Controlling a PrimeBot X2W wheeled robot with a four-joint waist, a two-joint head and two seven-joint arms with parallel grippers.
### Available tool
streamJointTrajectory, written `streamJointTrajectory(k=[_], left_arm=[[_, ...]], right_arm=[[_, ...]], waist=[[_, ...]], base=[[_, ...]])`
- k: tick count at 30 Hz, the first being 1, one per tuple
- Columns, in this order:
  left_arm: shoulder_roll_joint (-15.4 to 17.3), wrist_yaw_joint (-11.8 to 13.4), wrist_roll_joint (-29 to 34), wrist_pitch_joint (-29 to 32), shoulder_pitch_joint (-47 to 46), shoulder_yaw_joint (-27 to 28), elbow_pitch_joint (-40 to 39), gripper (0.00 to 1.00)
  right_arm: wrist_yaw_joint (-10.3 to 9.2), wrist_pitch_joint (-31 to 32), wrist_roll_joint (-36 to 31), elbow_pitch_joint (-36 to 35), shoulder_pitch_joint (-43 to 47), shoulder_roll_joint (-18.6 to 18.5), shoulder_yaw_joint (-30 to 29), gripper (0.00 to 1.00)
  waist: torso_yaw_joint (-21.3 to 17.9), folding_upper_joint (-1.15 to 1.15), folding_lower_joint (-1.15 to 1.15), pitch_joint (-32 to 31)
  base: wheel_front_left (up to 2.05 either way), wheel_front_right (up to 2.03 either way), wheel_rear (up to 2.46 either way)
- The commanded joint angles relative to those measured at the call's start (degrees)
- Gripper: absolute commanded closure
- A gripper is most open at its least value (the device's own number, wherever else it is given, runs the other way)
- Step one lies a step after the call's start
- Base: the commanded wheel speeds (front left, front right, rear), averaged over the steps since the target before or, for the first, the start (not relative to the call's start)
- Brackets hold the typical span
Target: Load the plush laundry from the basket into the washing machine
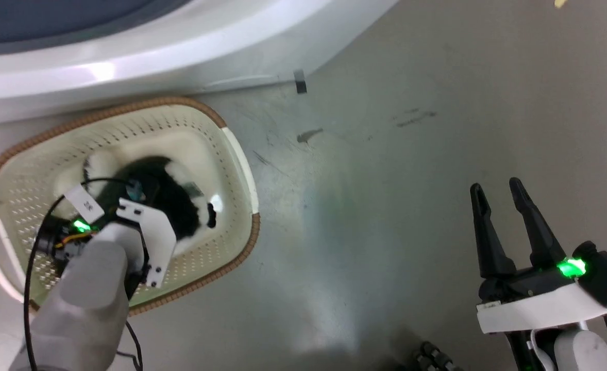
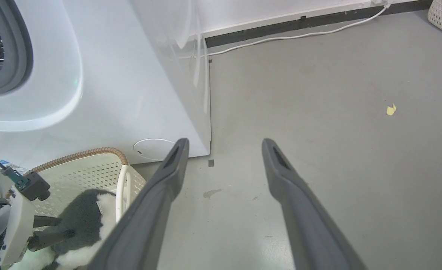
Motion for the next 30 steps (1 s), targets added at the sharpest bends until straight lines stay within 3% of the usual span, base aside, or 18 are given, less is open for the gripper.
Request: streamJointTrajectory(k=[1, 4, 5, 6, 17, 20, 30], left_arm=[[0.7, -0.1, -0.5, 0.4, -1.9, -0.8, 2.0, 0.00], [0.8, -0.2, -0.9, 0.4, -3.1, -1.6, 3.7, 0.00], [0.9, -0.3, -1.0, 0.4, -3.4, -1.9, 4.3, 0.62], [0.9, -0.4, -1.0, 0.0, -3.6, -2.4, 4.9, 1.00], [0.0, 0.9, -3.4, -5.9, -2.5, -4.8, 11.3, 1.00], [-1.1, 1.6, -4.5, -9.4, -0.3, -4.5, 11.8, 1.00], [-5.6, 0.1, -7.5, -23.0, 10.5, -4.0, 11.6, 1.00]], right_arm=[[-0.05, -0.7, 0.8, -0.4, -1.2, 0.2, 0.2, 0.00], [-0.05, -1.1, 1.5, -0.2, -1.6, 0.2, 0.2, 0.00], [-0.05, -1.2, 1.6, -0.1, -1.7, 0.2, 0.3, 0.00], [-0.05, -1.3, 1.7, 0.1, -1.7, 0.2, 0.3, 0.00], [-0.05, -2.6, 1.0, 1.4, -0.7, 0.2, -1.0, 0.00], [-0.05, -2.7, -0.4, 1.9, 0.6, 0.2, -1.1, 0.00], [-0.05, -2.7, -6.1, 3.1, 7.8, 0.2, -1.3, 0.00]], waist=[[-0.8, 0.00, 0.00, 1.6], [-1.2, 0.00, 0.00, 2.7], [-1.3, 0.00, 0.00, 2.9], [-1.4, 0.00, 0.00, 3.0], [-1.4, 0.00, 0.00, -2.0], [-0.6, 0.00, 0.00, -6.4], [3.0, 0.00, 0.00, -24.4]], base=[[0.00, 0.00, 0.00], [0.00, 0.00, 0.00], [0.00, 0.00, 0.00], [0.00, 0.00, 0.00], [0.00, 0.00, 0.00], [0.00, 0.00, 0.00], [0.00, 0.00, 0.00]])
